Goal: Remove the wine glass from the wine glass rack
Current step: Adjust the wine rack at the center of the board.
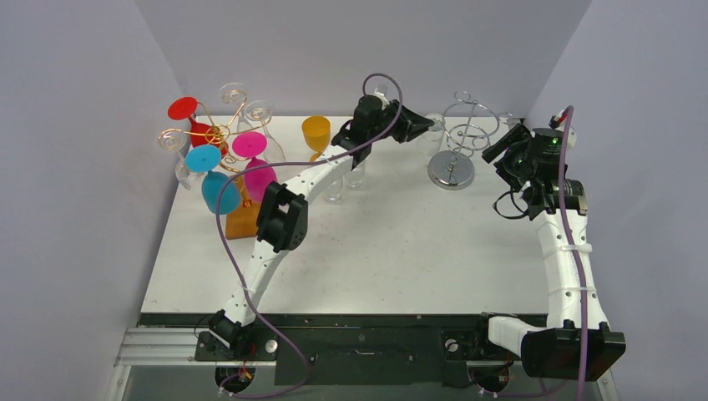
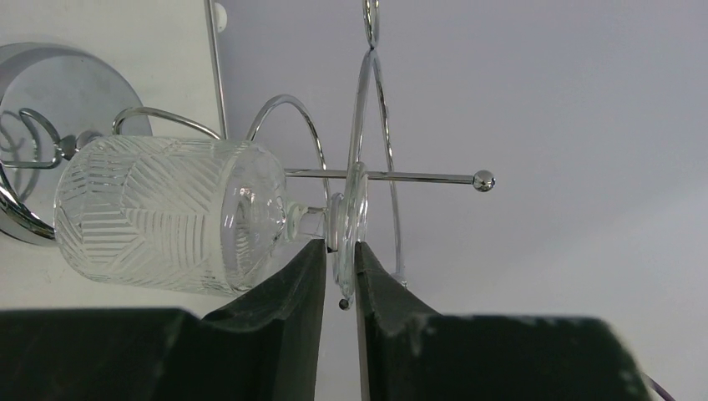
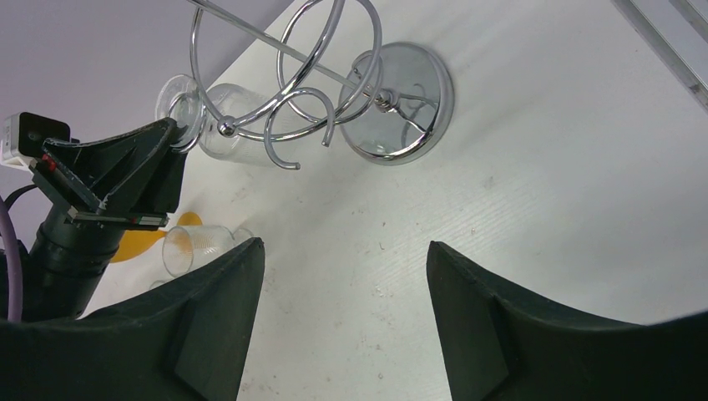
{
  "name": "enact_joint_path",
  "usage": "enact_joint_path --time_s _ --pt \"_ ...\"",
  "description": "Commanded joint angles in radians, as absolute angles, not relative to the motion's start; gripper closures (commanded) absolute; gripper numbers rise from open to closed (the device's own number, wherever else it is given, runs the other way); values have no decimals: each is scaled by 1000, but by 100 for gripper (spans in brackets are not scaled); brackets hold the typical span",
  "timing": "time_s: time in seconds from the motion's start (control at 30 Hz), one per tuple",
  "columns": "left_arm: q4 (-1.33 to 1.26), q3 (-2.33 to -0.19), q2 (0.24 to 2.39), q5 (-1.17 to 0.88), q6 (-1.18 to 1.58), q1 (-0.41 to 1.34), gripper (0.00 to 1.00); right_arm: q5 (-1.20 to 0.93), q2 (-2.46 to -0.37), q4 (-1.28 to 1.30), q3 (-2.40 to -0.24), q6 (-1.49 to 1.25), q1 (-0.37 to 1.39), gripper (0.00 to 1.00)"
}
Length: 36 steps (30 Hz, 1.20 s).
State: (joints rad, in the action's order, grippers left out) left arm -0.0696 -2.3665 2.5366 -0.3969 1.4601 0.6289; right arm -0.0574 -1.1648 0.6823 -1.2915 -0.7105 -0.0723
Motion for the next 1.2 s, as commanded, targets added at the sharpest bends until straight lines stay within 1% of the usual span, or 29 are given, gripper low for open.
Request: enact_joint_path --time_s 0.0,0.3,0.47,0.9,1.17 --pt "-83 -2419 2495 -374 1434 611 86 -58 -1132 643 -1291 -696 -79 34" --pt "-85 -2429 2493 -380 1438 609 93 -61 -1132 642 -1289 -698 -79 34" --pt "-115 -2422 2492 -404 1485 611 100 -61 -1132 641 -1292 -699 -78 34" --pt "-173 -2410 2442 -446 1533 601 100 -61 -1137 640 -1292 -699 -79 34" --pt "-239 -2356 2419 -461 1576 595 100 -57 -1137 640 -1287 -698 -78 34"
